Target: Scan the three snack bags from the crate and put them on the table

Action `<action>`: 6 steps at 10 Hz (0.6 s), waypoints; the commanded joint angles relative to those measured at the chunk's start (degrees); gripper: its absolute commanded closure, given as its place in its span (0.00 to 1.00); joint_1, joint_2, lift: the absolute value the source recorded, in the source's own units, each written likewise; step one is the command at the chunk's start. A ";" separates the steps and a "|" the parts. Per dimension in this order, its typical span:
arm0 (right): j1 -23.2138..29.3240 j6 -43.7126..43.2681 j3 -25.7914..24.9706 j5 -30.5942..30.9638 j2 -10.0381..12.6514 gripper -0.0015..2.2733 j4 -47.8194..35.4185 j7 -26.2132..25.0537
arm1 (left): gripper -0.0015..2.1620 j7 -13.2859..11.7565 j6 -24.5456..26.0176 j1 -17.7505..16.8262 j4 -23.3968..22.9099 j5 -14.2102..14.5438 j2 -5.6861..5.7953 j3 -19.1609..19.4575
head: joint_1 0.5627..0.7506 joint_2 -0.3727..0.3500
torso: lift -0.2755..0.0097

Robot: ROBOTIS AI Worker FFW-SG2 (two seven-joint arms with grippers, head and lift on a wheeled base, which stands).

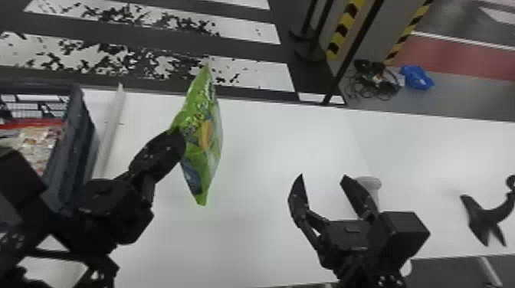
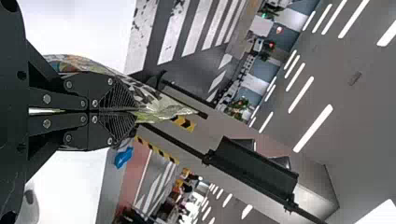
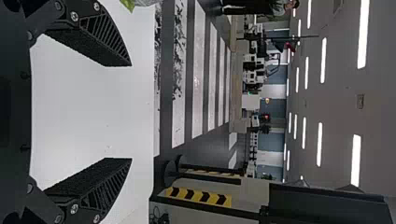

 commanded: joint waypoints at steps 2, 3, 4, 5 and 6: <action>-0.80 3.63 -1.02 -3.22 0.33 0.08 -0.04 3.71 | 0.82 -6.97 9.00 -2.04 7.51 9.46 -2.34 4.49 | 0.70 0.15 | 0.64; -1.07 3.81 -0.93 -3.22 0.51 0.08 -0.13 3.79 | 0.82 -11.45 16.38 -4.41 11.82 13.15 -2.49 8.00 | 0.70 0.14 | 0.64; -1.24 4.69 -1.02 -3.22 0.68 0.08 -0.31 4.41 | 0.82 -15.06 24.29 -7.40 17.18 14.82 -2.49 11.69 | 0.70 0.12 | 0.64; -1.42 5.04 -1.02 -3.22 0.68 0.08 -0.39 4.94 | 0.82 -15.76 25.70 -10.04 21.84 14.74 -2.49 13.45 | 0.70 0.11 | 0.64; -1.42 5.21 -1.11 -3.22 0.77 0.08 -0.48 5.46 | 0.82 -15.85 26.23 -11.80 24.65 14.38 -2.49 15.03 | 0.70 0.13 | 0.64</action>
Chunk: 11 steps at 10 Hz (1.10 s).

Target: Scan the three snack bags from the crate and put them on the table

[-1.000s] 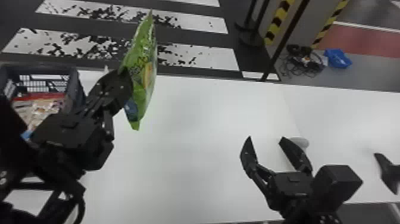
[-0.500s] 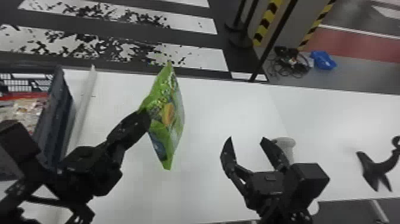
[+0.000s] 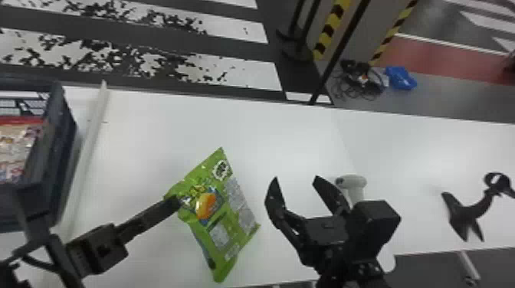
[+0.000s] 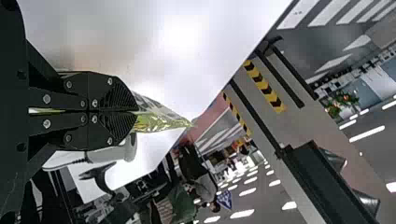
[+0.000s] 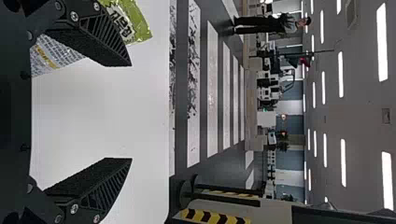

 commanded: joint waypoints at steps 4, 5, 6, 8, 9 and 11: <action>-0.12 0.68 -0.06 -0.08 0.15 0.08 -0.33 0.28 | 0.19 1.10 4.69 -7.07 4.86 -6.52 -0.15 1.14 | 0.70 0.23 | 0.64; -0.12 0.68 -0.15 -0.17 0.15 0.08 -0.33 0.28 | 0.00 2.50 5.22 -7.95 4.42 -10.56 -0.15 -0.70 | 0.70 0.23 | 0.64; -0.47 0.86 -0.24 -0.17 0.15 0.08 -0.33 0.28 | 0.00 2.77 3.64 -8.04 3.45 -17.33 -0.15 -4.22 | 0.70 0.23 | 0.64; -0.74 1.03 -0.32 -0.26 0.06 0.08 -0.24 0.28 | 0.00 5.67 1.00 -8.04 1.87 -25.59 -0.15 -8.61 | 0.70 0.22 | 0.64; -1.00 1.38 -0.41 -0.43 -0.20 0.08 -0.24 0.28 | 0.00 5.76 1.35 -8.13 0.55 -25.68 -0.15 -8.35 | 0.70 0.22 | 0.64; -1.18 2.44 -0.50 -0.61 -0.38 0.08 -0.24 0.45 | 0.00 6.99 2.58 -4.70 -6.31 -29.11 -0.15 -8.35 | 0.70 0.22 | 0.64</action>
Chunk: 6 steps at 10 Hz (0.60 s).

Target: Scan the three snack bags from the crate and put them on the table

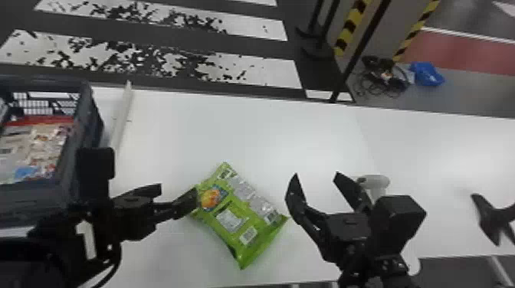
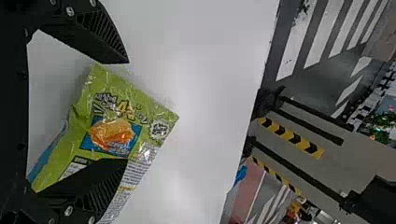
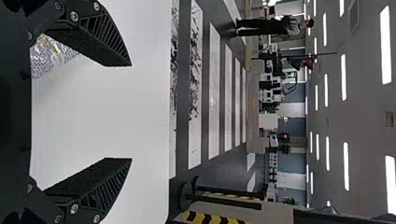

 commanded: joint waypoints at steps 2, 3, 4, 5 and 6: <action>-0.35 2.20 -0.27 -1.42 -0.05 0.08 -0.09 1.33 | 0.00 1.44 -0.75 6.91 -10.96 -4.32 -0.15 1.60 | 0.70 0.26 | 0.64; -0.43 3.26 -0.45 -2.03 -0.05 0.08 -0.27 2.39 | 0.00 1.17 -3.92 9.46 -14.47 -4.15 -0.15 3.44 | 0.70 0.30 | 0.64; -0.52 3.79 -0.36 -2.21 -0.05 0.08 -0.27 3.36 | 0.01 1.09 -6.90 11.74 -17.46 -4.06 -0.15 5.82 | 0.70 0.32 | 0.64; -0.61 4.31 -0.36 -2.47 -0.14 0.08 -0.09 4.23 | 0.01 0.91 -7.08 13.33 -20.19 -3.53 -0.15 7.84 | 0.70 0.37 | 0.64; -0.70 4.31 -0.36 -2.82 -0.23 0.08 0.26 4.94 | 0.01 1.00 -12.18 14.82 -21.33 -3.44 -0.15 9.33 | 0.70 0.42 | 0.64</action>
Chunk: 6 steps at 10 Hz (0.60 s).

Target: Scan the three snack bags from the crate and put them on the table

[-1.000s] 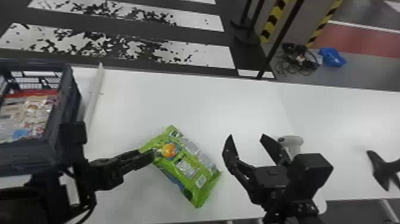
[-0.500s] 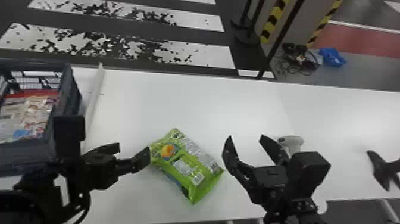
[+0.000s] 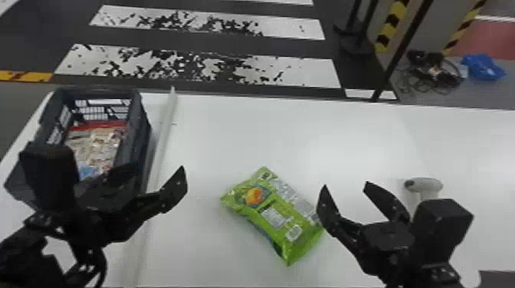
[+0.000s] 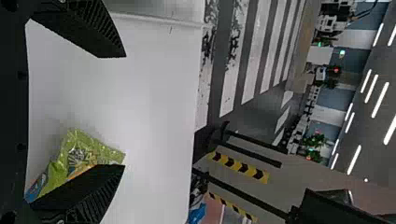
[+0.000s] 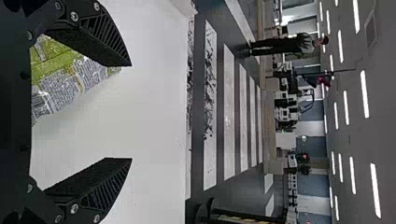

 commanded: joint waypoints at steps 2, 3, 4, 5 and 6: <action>-0.77 0.08 0.17 -0.74 -0.15 0.08 1.55 1.05 | 0.03 0.31 -19.42 3.28 0.60 -0.15 -0.15 3.35 | 0.70 0.52 | 0.64; -1.21 0.08 0.26 -1.09 -0.15 0.08 2.08 1.31 | 0.03 0.31 -30.14 4.77 2.44 -0.15 -0.15 4.50 | 0.70 0.55 | 0.64; -1.65 0.25 0.79 -1.09 -0.15 0.08 2.52 1.31 | 0.03 -0.13 -37.35 6.71 3.85 0.02 -0.15 5.29 | 0.70 0.57 | 0.64; -2.00 0.43 1.58 -0.56 0.03 0.08 2.78 1.49 | 0.03 -0.83 -43.85 9.08 5.43 0.29 -0.15 5.38 | 0.70 0.60 | 0.64; -2.18 1.66 2.81 -0.48 0.12 0.08 2.60 2.63 | 0.03 -1.62 -49.65 11.02 7.36 0.29 -0.15 5.46 | 0.70 0.63 | 0.64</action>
